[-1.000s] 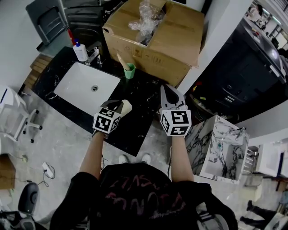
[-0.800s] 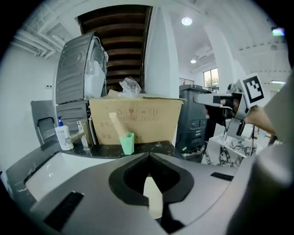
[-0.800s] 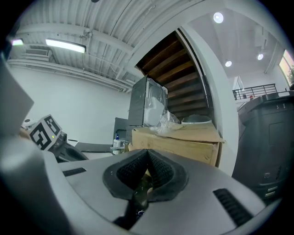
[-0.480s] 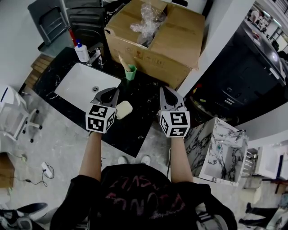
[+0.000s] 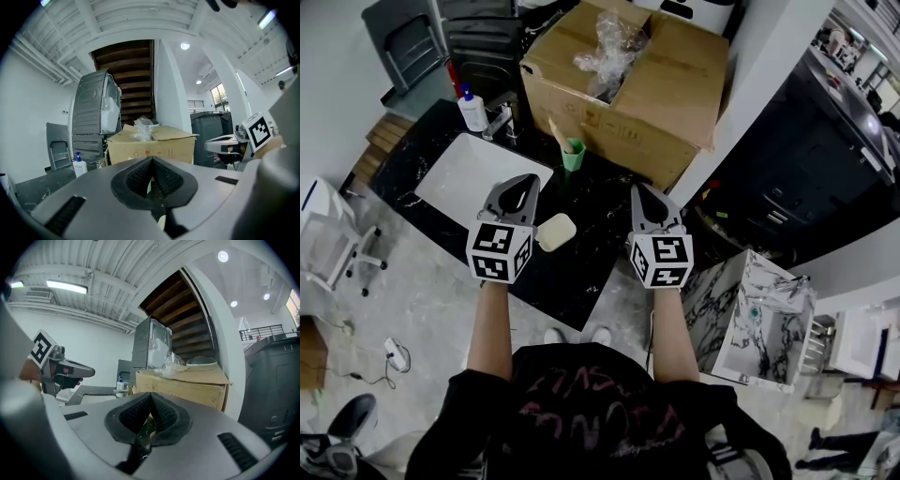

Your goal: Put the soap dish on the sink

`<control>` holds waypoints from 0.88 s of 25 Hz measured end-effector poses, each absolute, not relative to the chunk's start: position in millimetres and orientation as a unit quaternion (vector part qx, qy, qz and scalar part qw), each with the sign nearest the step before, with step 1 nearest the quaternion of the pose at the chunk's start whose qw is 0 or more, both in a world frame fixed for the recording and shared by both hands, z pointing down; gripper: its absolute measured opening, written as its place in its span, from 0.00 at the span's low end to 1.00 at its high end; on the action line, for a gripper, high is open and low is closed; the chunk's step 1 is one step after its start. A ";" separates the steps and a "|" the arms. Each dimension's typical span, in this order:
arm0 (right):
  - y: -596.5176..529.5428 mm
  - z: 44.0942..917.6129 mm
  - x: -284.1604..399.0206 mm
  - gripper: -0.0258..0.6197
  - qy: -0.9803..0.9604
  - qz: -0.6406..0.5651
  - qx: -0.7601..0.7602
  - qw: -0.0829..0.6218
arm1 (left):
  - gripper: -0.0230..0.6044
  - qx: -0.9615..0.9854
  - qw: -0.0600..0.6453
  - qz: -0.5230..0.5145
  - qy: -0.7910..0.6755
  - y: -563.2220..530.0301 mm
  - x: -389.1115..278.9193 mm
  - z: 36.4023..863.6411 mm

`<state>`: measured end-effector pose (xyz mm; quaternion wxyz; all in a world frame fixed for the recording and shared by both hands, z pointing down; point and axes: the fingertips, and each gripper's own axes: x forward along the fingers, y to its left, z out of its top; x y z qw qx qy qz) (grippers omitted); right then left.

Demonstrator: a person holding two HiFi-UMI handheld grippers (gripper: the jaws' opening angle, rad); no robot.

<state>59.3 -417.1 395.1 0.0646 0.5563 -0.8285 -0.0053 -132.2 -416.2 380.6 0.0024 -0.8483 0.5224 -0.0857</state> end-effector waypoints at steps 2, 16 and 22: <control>-417.5 393.7 58.6 0.06 -0.829 -0.006 0.556 0.064 | 0.06 -0.849 0.001 -0.077 0.523 -415.8 -133.0 376.9; -419.6 390.3 60.2 0.06 -0.829 -0.012 0.555 0.065 | 0.06 -0.851 0.008 -0.068 0.520 -415.2 -127.9 370.0; -420.6 388.3 60.9 0.06 -0.831 -0.005 0.554 0.056 | 0.06 -0.851 0.004 -0.072 0.520 -414.0 -126.1 371.2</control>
